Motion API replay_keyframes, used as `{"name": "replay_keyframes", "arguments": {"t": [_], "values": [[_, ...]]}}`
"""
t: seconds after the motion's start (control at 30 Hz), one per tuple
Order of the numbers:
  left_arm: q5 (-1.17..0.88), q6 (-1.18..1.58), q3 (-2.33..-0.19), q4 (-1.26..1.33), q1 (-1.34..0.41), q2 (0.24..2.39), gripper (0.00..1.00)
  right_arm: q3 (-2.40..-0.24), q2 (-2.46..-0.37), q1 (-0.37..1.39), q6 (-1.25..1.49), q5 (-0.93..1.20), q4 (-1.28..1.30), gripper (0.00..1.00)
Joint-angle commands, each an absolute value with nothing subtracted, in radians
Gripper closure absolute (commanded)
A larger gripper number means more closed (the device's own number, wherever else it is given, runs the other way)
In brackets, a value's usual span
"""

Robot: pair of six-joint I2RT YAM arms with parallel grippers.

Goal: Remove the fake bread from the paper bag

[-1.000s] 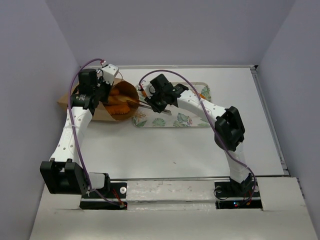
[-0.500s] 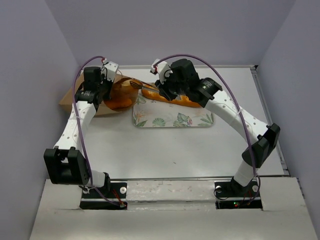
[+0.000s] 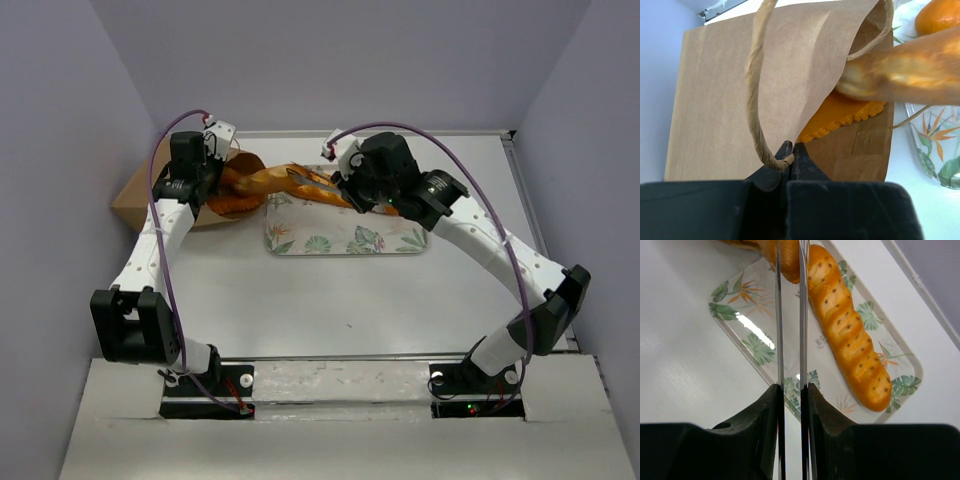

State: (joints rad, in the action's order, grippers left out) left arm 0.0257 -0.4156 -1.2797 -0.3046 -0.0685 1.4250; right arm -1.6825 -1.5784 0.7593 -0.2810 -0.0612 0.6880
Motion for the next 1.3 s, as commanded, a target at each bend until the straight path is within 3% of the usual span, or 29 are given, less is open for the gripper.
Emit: {"name": "replay_keyframes", "arguments": {"t": [0.0, 0.4, 0.83, 1.27], "values": [[0.09, -0.44, -1.331, -0.239, -0.066, 1.42, 1.0, -1.654, -1.444, 0.744, -0.265, -0.149, 0.649, 0.99], [0.118, -0.48, -1.342, -0.224, -0.066, 1.431, 1.0, -1.54, -1.304, 0.716, -0.192, -0.173, 0.703, 0.99], [0.13, -0.472, -1.354, -0.215, -0.064, 1.442, 1.0, -1.605, -1.287, 0.716, -0.114, 0.015, 0.768, 0.99], [0.114, -0.466, -1.373, -0.224, -0.063, 1.442, 1.0, -1.309, -1.235, 0.598, -0.123, -0.054, 0.726, 0.99]]}}
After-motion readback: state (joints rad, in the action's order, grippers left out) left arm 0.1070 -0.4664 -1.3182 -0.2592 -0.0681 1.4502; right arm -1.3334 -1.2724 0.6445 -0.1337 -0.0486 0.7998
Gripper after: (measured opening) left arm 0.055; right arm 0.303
